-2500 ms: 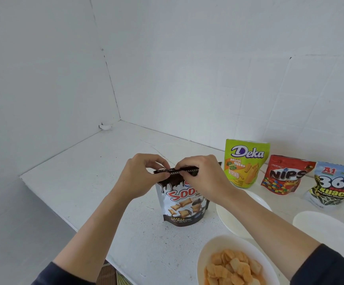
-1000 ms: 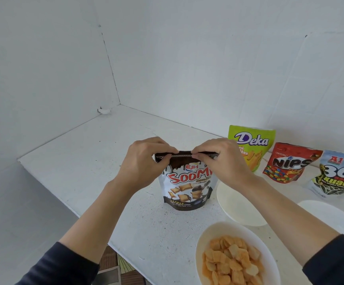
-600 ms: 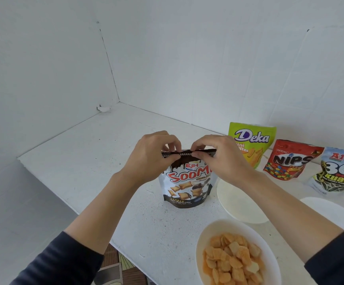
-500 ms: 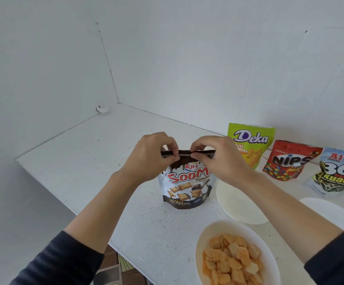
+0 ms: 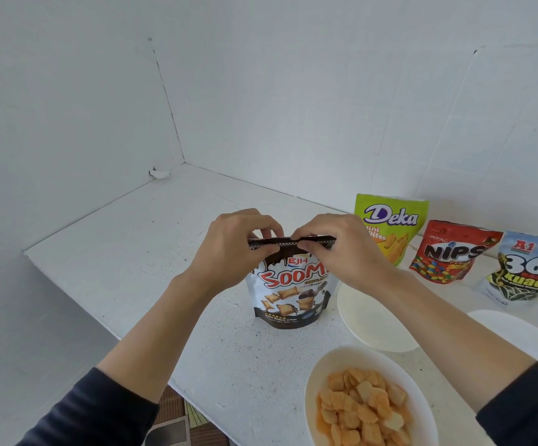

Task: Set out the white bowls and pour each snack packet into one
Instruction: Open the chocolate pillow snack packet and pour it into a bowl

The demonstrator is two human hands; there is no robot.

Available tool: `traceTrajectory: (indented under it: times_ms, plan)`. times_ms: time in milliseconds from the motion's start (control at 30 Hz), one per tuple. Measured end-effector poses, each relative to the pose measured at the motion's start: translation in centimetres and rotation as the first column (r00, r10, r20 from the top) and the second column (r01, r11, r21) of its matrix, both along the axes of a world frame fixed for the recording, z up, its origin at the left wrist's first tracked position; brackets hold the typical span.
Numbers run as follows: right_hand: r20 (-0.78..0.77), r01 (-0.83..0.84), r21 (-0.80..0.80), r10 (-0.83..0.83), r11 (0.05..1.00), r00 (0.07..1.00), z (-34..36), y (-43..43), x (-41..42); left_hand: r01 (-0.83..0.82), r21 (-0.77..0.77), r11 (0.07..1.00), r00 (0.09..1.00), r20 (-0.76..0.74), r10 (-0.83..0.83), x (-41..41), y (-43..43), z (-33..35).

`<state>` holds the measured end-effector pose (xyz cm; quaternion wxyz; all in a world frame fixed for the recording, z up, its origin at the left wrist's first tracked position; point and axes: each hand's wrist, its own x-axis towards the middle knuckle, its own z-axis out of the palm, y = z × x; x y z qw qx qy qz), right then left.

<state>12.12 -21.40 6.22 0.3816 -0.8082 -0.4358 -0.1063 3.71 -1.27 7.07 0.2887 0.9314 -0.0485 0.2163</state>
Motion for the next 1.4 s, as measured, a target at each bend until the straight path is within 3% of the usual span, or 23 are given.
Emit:
traceTrajectory:
  times_ms: [267, 567, 733, 800, 967, 1067, 1233, 1400]
  plan:
    - [-0.02, -0.004, -0.028, 0.003, 1.0, 1.0, 0.3, 0.1, -0.2, -0.02, -0.053, 0.998, 0.999, -0.029, 0.018, 0.0, -0.1, 0.1]
    - [-0.114, -0.005, -0.188, -0.017, 0.982, 0.993, 1.6, 1.1, -0.4, 0.001, -0.047, 0.999, 1.0, -0.023, -0.003, -0.3, -0.2, 0.2]
    - [-0.051, 0.035, -0.263, -0.05, 0.964, 0.997, 1.6, 1.2, -0.4, 0.028, -0.05, 0.998, 0.997, -0.066, -0.032, -0.3, 0.2, 0.2]
    - [-0.001, 0.048, -0.252, -0.05, 0.967, 0.999, 1.3, 1.2, -0.3, 0.035, -0.069, 0.997, 0.994, -0.102, -0.042, -0.2, 0.1, 0.4]
    - [0.175, 0.048, -0.106, -0.028, 0.993, 0.984, 0.2, 0.4, -0.1, -0.027, -0.294, 0.956, 0.953, -0.296, -0.064, -0.3, -0.4, 2.1]
    - [0.224, 0.043, -0.067, -0.027, 0.997, 0.974, -0.2, 0.1, 0.0, -0.016, -0.322, 0.947, 0.909, -0.4, -0.12, -0.4, -0.6, 2.7]
    - [0.008, -0.079, 0.024, 0.079, 0.997, 0.997, -0.3, 0.1, -0.1, -0.05, -0.386, 0.921, 0.894, -0.429, -0.132, -0.3, -1.0, 3.0]
    - [0.014, -0.096, 0.031, 0.095, 0.995, 0.995, -0.4, 0.1, -0.1, -0.076, -0.521, 0.85, 0.869, -0.453, -0.2, -0.2, -1.3, 2.5]
